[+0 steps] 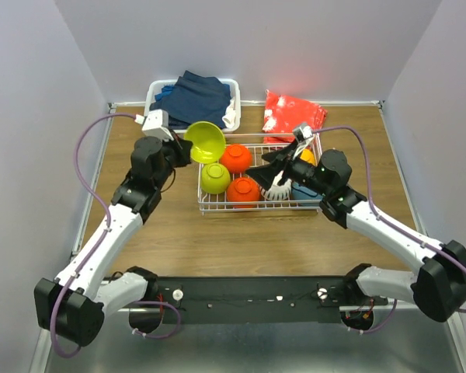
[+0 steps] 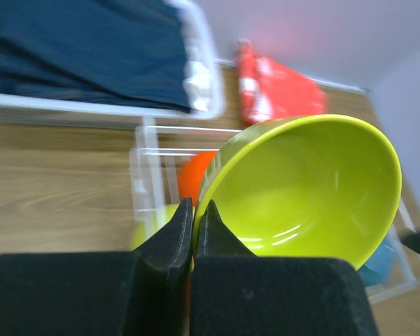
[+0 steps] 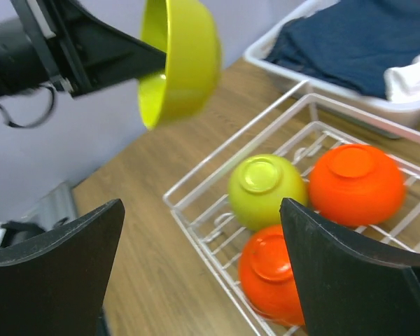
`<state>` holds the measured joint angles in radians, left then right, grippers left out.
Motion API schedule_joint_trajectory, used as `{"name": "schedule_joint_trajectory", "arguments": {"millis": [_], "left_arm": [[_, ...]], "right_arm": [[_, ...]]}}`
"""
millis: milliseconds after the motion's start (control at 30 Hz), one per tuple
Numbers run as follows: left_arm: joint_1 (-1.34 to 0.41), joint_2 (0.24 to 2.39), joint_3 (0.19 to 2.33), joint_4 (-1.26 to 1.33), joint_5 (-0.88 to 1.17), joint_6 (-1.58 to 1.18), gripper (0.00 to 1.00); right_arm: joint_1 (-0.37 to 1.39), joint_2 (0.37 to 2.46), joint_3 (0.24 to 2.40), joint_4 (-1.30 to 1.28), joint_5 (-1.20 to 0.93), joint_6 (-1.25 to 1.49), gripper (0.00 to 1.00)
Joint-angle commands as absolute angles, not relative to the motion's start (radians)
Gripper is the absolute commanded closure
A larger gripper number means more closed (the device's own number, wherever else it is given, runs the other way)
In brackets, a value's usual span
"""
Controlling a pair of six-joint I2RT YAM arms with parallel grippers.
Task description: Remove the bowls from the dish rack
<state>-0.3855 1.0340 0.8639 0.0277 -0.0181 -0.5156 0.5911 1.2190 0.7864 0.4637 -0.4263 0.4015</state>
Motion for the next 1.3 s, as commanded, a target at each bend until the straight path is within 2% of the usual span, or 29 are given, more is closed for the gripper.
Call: {"name": "schedule_joint_trajectory", "arguments": {"millis": [0,133,367,633,767,833,867,900,967,1000,1067,1200,1267], "left_arm": [[-0.305,1.087,1.015,-0.311,-0.336,-0.430,1.00],[-0.142,1.182,1.049,-0.431,-0.312,-0.456,1.00],[0.056,1.377,1.025,-0.426,-0.172,-0.491,1.00],[0.193,1.618,1.074,-0.391,-0.025,-0.489,1.00],[0.268,1.683,1.051,-0.315,0.137,-0.518,1.00],[0.285,1.692,1.029,-0.284,0.153,-0.532,0.99],[0.285,1.692,1.026,-0.284,0.150,-0.532,0.93],[0.285,1.692,1.023,-0.285,0.141,-0.528,0.81],[0.285,1.686,1.023,-0.301,0.138,-0.528,0.70],[0.285,1.681,1.019,-0.305,0.140,-0.528,0.61],[0.285,1.654,1.014,-0.314,0.140,-0.526,0.53],[0.282,1.586,1.019,-0.339,0.118,-0.514,0.26],[0.272,1.531,1.019,-0.353,0.081,-0.503,0.16]], "right_arm": [[0.597,1.131,0.729,0.347,-0.244,0.261,0.00],[0.597,1.111,0.703,0.319,-0.180,0.226,0.00],[0.597,1.108,0.692,0.313,-0.144,0.209,0.00],[0.597,1.117,0.686,0.319,-0.138,0.199,0.00],[0.597,1.129,0.684,0.324,-0.149,0.198,0.00],[0.597,1.129,0.684,0.324,-0.146,0.195,0.00],[0.597,1.131,0.683,0.324,-0.144,0.195,0.00],[0.597,1.132,0.684,0.325,-0.143,0.192,0.00],[0.597,1.137,0.686,0.324,-0.150,0.190,0.00],[0.598,1.141,0.686,0.324,-0.152,0.190,0.00],[0.597,1.158,0.692,0.318,-0.166,0.190,0.00],[0.597,1.193,0.722,0.305,-0.196,0.196,0.00],[0.597,1.212,0.745,0.284,-0.207,0.202,0.00]]}}
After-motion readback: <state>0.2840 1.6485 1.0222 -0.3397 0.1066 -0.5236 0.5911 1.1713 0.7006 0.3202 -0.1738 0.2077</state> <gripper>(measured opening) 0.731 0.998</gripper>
